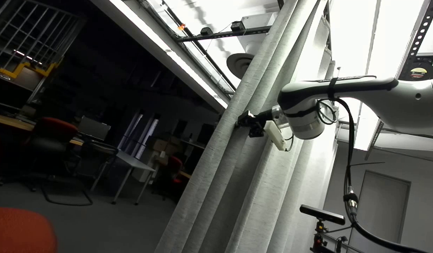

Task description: Move the curtain to the left

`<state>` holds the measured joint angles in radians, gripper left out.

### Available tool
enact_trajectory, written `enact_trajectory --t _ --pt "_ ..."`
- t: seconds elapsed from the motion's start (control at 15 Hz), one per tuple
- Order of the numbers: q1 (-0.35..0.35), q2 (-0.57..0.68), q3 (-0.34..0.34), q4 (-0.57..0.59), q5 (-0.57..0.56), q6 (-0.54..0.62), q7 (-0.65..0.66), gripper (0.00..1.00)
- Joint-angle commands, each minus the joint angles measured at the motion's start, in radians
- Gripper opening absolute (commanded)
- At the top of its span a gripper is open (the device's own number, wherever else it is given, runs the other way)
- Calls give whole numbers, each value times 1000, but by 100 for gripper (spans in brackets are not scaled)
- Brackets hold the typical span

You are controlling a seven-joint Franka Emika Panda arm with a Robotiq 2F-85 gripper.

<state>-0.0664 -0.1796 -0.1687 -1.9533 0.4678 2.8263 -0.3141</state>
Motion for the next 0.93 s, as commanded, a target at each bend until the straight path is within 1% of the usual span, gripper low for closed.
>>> enact_trajectory --t 0.0,0.07,0.13,0.2,0.4,0.6,0.87 --pt "21 46 16 43 21 52 4 19" --pt "25 50 23 43 17 57 9 13" --pt "29 52 32 39 13 64 12 4" --pt "34 52 44 34 9 67 16 1" --pt "57 35 84 13 8 78 17 0" --pt "97 -6 141 -15 15 70 8 1" --pt "149 -71 263 -81 -17 96 54 1"
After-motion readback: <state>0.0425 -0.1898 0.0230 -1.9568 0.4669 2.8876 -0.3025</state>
